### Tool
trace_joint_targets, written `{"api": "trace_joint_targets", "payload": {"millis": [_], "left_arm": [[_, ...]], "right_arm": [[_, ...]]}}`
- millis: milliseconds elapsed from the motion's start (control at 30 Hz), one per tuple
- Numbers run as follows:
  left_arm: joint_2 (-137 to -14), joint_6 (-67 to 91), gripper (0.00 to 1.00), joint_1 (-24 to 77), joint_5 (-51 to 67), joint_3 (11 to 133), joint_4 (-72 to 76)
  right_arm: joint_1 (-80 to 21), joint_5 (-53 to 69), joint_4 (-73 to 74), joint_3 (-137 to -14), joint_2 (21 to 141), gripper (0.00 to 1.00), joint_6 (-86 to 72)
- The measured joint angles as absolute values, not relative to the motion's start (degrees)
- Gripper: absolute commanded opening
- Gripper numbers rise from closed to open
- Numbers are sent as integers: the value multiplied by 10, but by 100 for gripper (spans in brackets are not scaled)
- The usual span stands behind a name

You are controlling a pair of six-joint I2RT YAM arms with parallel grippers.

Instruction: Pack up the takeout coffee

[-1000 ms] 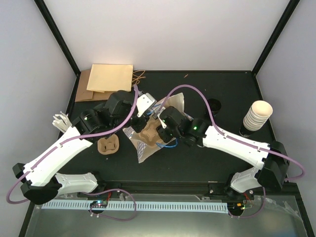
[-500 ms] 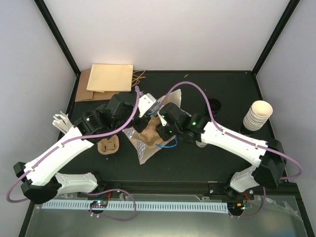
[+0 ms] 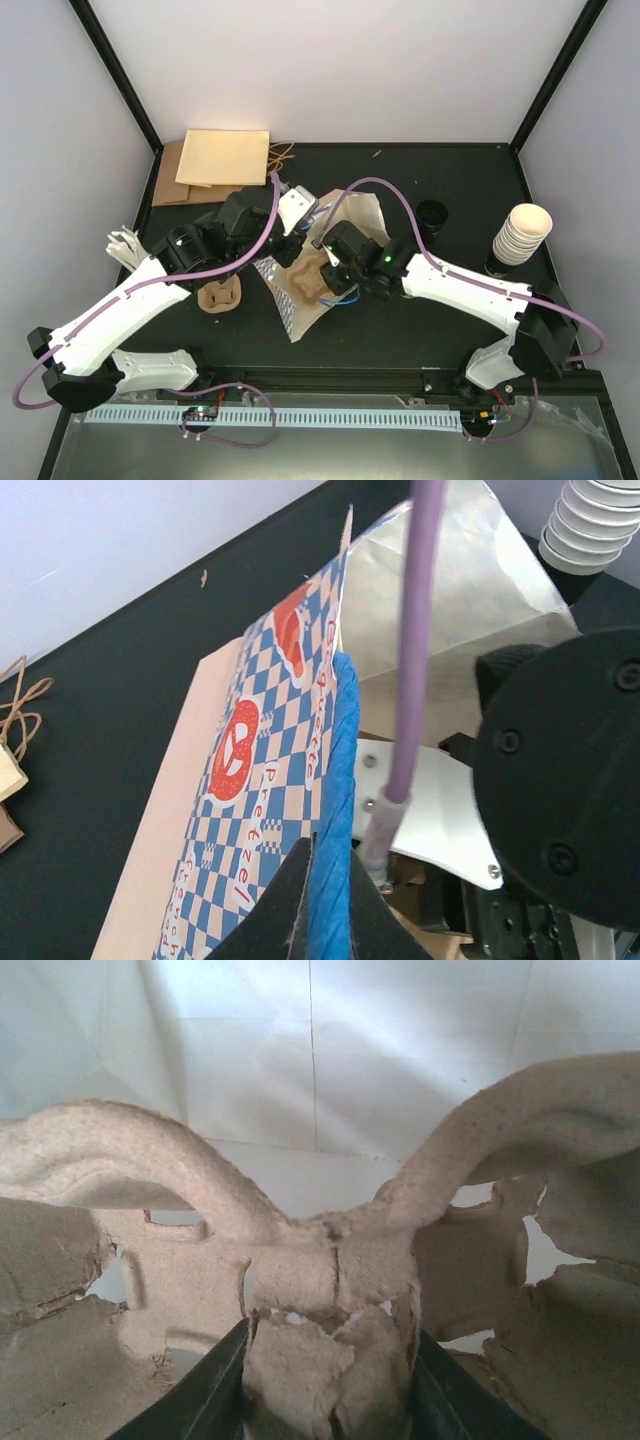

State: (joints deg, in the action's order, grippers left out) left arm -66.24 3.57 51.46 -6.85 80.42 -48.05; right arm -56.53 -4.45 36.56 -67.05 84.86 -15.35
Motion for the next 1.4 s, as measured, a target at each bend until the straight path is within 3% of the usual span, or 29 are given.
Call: {"api": "trace_joint_targets", "payload": {"millis": [233, 433, 567, 733, 800, 1100, 1267, 1400], "left_arm": [[-670, 61, 6, 502, -70, 818, -497], [-703, 84, 6, 440, 15, 866, -529], [-711, 100, 24, 394, 77, 867, -539], [-712, 107, 59, 357, 116, 867, -545], [-709, 99, 68, 354, 131, 866, -544], [-613, 59, 78, 369, 170, 862, -553], [-573, 57, 80, 458, 155, 862, -562], [-562, 61, 90, 492, 91, 862, -564]], "right_arm": [[-568, -44, 364, -639, 820, 34, -153], [-576, -41, 439, -686, 810, 34, -144], [-576, -40, 480, -712, 792, 34, -135], [-576, -39, 507, -713, 787, 34, -126], [-576, -38, 510, -713, 791, 34, -124], [-576, -32, 513, -725, 819, 34, -117], [-577, -29, 514, -736, 829, 34, -112], [-577, -29, 515, -745, 842, 34, -109]]}}
